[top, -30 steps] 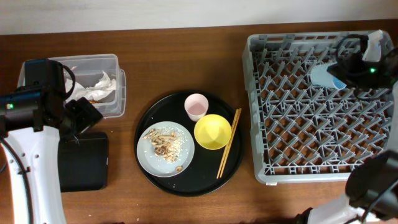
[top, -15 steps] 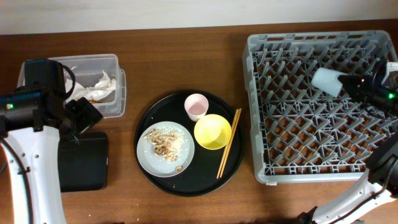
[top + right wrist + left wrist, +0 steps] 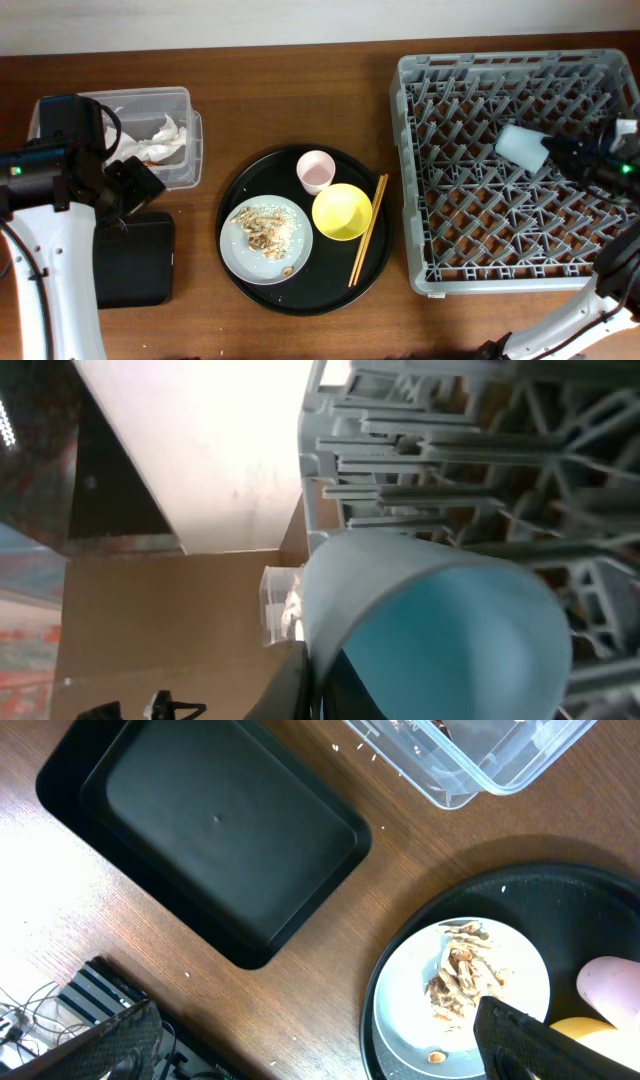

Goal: Sort waste into correct bins and load items into the dishwasher rack
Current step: 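Carry the blue cup to the dish rack and place it upside down, then release the blue cup and lift the right gripper from the rack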

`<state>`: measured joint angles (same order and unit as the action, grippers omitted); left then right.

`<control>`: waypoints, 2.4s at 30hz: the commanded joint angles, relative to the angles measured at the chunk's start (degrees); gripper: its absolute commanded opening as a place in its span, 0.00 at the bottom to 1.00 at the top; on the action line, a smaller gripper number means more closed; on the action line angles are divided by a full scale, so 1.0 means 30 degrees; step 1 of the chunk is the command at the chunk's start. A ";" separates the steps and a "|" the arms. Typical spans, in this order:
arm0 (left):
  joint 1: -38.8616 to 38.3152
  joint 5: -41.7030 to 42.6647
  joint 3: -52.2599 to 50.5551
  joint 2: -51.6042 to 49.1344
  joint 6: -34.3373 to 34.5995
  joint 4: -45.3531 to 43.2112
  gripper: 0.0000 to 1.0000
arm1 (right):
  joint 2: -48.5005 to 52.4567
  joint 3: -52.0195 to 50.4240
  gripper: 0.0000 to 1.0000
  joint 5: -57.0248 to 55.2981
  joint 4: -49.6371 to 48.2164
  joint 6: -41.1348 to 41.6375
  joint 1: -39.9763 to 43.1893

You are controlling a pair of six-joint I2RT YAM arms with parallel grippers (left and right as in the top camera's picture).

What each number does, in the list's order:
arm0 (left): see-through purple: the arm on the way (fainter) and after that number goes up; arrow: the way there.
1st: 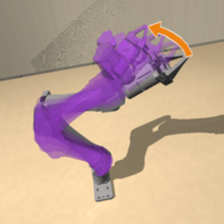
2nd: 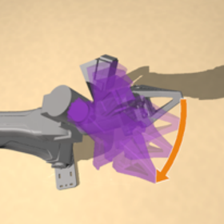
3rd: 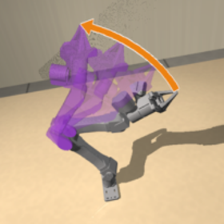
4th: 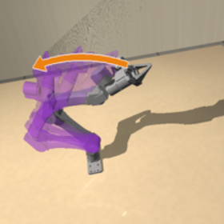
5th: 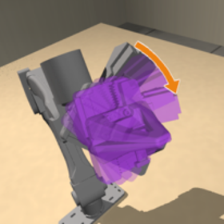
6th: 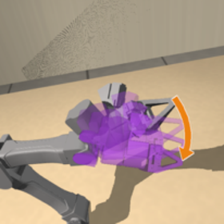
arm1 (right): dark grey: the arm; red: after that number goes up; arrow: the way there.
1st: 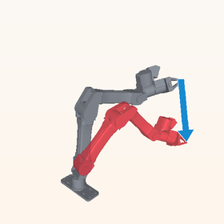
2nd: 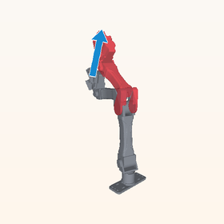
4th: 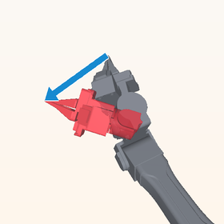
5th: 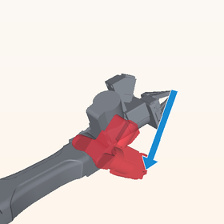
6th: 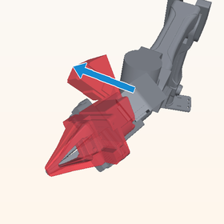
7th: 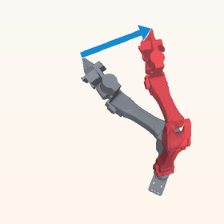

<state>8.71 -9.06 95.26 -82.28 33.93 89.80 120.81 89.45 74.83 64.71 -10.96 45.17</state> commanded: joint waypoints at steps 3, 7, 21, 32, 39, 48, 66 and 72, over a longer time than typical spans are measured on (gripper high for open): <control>0.0080 -0.0219 0.0131 0.0080 0.0197 0.0015 0.99 | 0.0175 -0.0386 0.13 -0.3570 0.0372 -0.0270 0.0954; 0.0080 -0.0219 0.0131 0.0080 0.0197 0.0015 0.99 | 0.0117 -0.0386 0.18 -0.3679 0.0947 -0.0277 0.1326; 0.0080 -0.0219 0.0131 0.0080 0.0197 0.0007 0.99 | -0.6703 -0.0372 0.38 -0.7380 0.2441 0.2331 0.2448; 0.0080 -0.0219 0.0131 0.0080 0.0197 0.0007 0.99 | -0.7584 -0.0372 0.04 -2.0713 -0.2368 0.9027 -0.4634; 0.0080 -0.0219 0.0131 0.0080 0.0197 0.0007 0.99 | -0.5697 -0.0372 0.04 -2.1311 -0.2739 0.9318 -0.5034; 0.0080 -0.0219 0.0131 0.0080 0.0197 0.0007 0.99 | -0.4998 -0.0372 0.04 -2.2957 -0.1960 0.9530 -0.5027; 0.0080 -0.0219 0.0131 0.0080 0.0197 0.0007 0.99 | -0.4189 0.0780 0.04 -2.0232 -0.2222 0.8182 -0.5209; 0.0080 -0.0219 0.0131 0.0080 0.0189 0.0015 0.99 | -0.3905 0.0801 0.04 -2.2323 -0.1151 0.9573 -0.5136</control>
<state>8.71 -9.06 95.26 -82.28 33.93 89.80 108.88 91.29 13.50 59.40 15.46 29.80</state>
